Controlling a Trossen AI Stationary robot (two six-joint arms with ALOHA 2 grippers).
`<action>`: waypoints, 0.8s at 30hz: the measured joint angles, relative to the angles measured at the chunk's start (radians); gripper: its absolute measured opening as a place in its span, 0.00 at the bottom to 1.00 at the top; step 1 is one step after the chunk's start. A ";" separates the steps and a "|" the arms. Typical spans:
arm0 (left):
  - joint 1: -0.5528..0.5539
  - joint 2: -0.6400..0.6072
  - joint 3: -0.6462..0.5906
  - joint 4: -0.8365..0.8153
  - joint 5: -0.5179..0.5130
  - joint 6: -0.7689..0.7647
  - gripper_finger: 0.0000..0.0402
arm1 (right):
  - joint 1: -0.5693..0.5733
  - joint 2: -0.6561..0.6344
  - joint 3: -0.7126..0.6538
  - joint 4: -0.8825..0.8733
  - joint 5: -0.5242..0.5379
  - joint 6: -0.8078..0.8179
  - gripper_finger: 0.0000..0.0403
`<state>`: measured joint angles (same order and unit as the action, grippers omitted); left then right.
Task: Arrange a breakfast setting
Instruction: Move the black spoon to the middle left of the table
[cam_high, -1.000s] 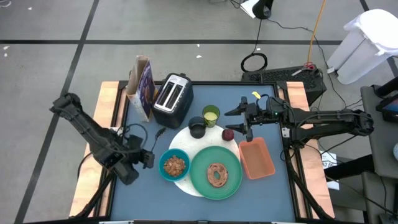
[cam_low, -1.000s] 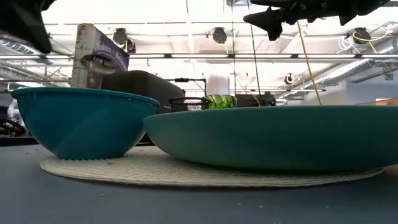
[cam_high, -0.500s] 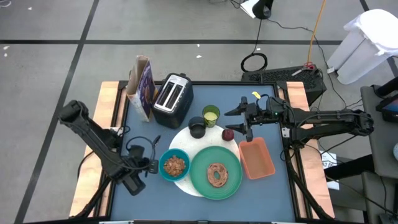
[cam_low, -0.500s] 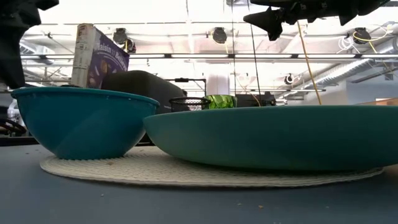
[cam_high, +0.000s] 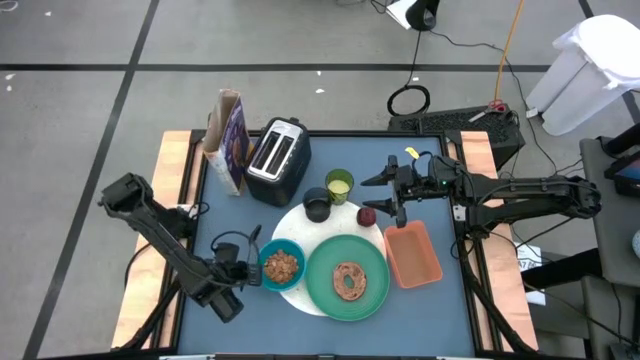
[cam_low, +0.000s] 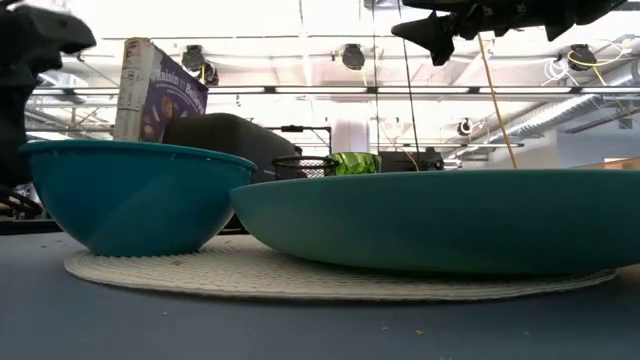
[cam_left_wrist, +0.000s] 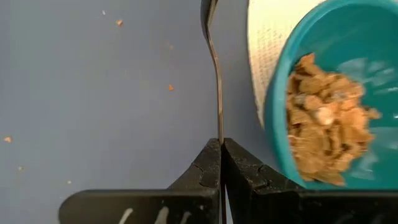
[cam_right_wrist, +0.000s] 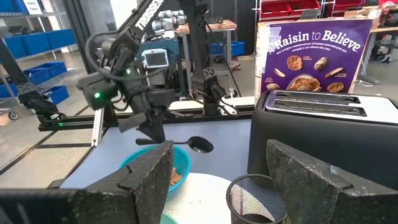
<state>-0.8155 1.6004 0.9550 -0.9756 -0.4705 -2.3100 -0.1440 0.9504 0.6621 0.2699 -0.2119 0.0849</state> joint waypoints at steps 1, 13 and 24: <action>0.003 0.016 0.000 0.009 0.007 0.000 0.02 | 0.000 0.000 0.000 0.000 0.000 0.000 0.62; 0.033 0.140 0.000 0.106 0.021 0.008 0.02 | 0.000 0.000 0.000 0.000 0.000 0.000 0.62; 0.044 0.149 0.000 0.116 0.025 0.023 0.02 | 0.000 0.000 0.000 -0.002 0.000 0.000 0.62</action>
<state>-0.7719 1.7493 0.9546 -0.8601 -0.4450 -2.2871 -0.1440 0.9504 0.6621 0.2680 -0.2119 0.0850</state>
